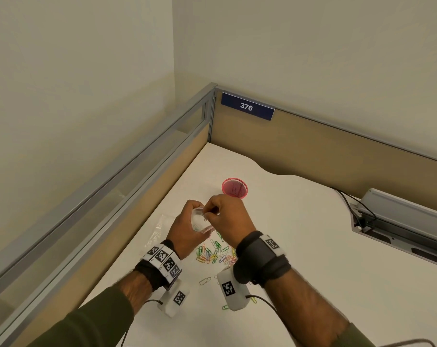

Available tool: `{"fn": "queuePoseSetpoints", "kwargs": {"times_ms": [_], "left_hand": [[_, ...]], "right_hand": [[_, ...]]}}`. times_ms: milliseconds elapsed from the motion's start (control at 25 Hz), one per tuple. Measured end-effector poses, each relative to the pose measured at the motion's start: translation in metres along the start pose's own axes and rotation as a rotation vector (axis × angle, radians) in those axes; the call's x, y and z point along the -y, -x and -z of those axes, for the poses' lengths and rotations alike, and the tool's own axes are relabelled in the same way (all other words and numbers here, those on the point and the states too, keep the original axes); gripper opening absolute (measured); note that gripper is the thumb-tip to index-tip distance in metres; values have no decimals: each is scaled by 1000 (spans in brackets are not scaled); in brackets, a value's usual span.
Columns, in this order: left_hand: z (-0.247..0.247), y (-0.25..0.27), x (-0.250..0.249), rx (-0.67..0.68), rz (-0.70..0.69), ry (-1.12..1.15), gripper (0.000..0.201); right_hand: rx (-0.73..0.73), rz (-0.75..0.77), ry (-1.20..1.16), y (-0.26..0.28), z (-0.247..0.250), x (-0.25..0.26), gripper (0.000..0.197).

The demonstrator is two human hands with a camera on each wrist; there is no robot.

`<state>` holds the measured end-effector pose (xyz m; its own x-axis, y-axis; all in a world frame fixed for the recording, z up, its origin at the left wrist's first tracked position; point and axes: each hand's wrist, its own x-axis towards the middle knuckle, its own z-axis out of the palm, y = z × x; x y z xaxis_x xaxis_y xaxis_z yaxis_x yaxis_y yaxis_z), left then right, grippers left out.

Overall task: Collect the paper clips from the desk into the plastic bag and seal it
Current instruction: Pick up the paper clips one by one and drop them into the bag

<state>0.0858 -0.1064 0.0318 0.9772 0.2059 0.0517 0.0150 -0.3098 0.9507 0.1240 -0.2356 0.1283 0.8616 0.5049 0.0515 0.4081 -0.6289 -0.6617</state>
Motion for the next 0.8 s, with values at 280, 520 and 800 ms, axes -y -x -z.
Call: {"fn": "queuePoseSetpoints", "kwargs": {"times_ms": [280, 520, 800], "left_hand": [[7, 3, 2, 17, -20, -9, 50], [22, 6, 8, -10, -42, 3, 49], [32, 5, 17, -32, -36, -14, 53]], "right_hand": [[-129, -38, -140, 5, 23, -18, 10], [67, -388, 203, 51, 6, -134, 15], [274, -633, 318, 104, -50, -162, 50]]}}
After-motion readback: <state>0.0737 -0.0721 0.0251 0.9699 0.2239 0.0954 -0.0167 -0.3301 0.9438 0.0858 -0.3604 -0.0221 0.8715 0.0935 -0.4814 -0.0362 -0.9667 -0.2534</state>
